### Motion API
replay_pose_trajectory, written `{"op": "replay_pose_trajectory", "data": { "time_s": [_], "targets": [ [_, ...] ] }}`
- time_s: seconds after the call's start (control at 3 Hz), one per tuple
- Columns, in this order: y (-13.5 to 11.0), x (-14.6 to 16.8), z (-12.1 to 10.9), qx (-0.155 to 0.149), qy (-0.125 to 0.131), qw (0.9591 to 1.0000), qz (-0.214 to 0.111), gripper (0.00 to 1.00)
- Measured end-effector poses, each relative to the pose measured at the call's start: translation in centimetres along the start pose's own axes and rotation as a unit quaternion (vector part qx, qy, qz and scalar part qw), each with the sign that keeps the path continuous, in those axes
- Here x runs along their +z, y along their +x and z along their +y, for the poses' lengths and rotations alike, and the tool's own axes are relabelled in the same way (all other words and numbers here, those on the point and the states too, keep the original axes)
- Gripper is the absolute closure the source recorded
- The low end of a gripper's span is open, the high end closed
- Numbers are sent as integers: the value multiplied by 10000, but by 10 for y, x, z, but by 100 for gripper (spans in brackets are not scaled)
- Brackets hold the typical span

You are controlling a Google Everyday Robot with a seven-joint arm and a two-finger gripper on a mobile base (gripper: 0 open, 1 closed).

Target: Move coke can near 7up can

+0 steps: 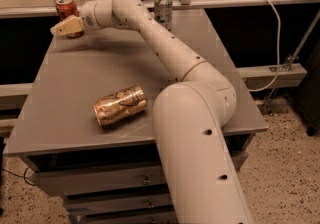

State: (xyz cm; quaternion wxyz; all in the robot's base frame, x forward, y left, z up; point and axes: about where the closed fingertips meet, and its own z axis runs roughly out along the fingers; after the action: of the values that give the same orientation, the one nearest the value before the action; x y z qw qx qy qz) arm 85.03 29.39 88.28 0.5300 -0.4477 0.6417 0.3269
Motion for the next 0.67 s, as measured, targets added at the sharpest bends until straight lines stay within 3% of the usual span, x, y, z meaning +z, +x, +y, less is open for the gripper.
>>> {"op": "replay_pose_trajectory", "data": {
  "time_s": [0.33, 0.67],
  "targets": [
    [-4, 13, -2, -61, 43, 10000, -16, 18],
    [-7, 6, -10, -143, 243, 9996, 38, 42]
  ]
}}
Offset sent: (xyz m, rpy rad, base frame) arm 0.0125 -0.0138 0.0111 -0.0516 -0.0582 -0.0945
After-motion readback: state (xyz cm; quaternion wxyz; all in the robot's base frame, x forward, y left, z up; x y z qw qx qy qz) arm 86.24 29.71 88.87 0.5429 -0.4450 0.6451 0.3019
